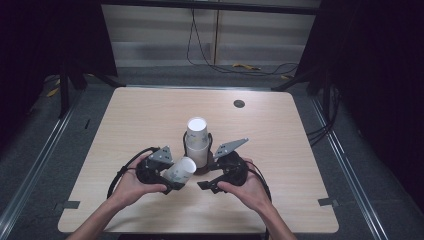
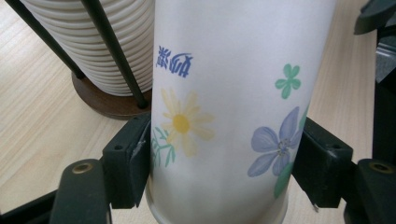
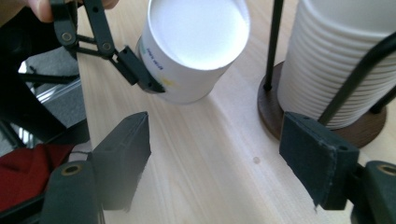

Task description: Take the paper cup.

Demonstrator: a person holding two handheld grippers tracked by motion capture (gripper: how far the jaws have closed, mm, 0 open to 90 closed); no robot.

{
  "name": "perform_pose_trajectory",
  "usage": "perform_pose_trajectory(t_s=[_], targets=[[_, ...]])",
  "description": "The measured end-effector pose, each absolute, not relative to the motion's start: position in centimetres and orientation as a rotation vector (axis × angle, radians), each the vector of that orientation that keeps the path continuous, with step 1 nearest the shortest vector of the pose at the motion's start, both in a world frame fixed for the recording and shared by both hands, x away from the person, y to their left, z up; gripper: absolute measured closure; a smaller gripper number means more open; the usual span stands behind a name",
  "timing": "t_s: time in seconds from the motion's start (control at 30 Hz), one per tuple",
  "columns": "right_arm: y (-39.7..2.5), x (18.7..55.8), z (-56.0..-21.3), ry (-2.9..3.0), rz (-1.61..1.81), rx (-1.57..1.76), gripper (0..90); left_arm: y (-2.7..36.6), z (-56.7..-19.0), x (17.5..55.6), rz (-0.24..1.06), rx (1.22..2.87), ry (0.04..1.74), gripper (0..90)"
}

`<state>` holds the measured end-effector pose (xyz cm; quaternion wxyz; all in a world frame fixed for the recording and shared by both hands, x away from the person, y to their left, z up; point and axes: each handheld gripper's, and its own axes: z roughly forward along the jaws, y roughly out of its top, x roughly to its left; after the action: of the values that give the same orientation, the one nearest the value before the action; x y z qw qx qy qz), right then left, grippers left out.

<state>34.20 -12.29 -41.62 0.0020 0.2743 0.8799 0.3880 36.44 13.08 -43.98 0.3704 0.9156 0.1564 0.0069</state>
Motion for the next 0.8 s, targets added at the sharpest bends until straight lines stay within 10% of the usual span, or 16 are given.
perform_pose_trajectory(t_s=[0.8], targets=[[-11.4,34.6,-42.8,2.883,1.034,0.848,18.7,10.7,-44.3,35.3,0.121,2.492,0.303,29.9]])
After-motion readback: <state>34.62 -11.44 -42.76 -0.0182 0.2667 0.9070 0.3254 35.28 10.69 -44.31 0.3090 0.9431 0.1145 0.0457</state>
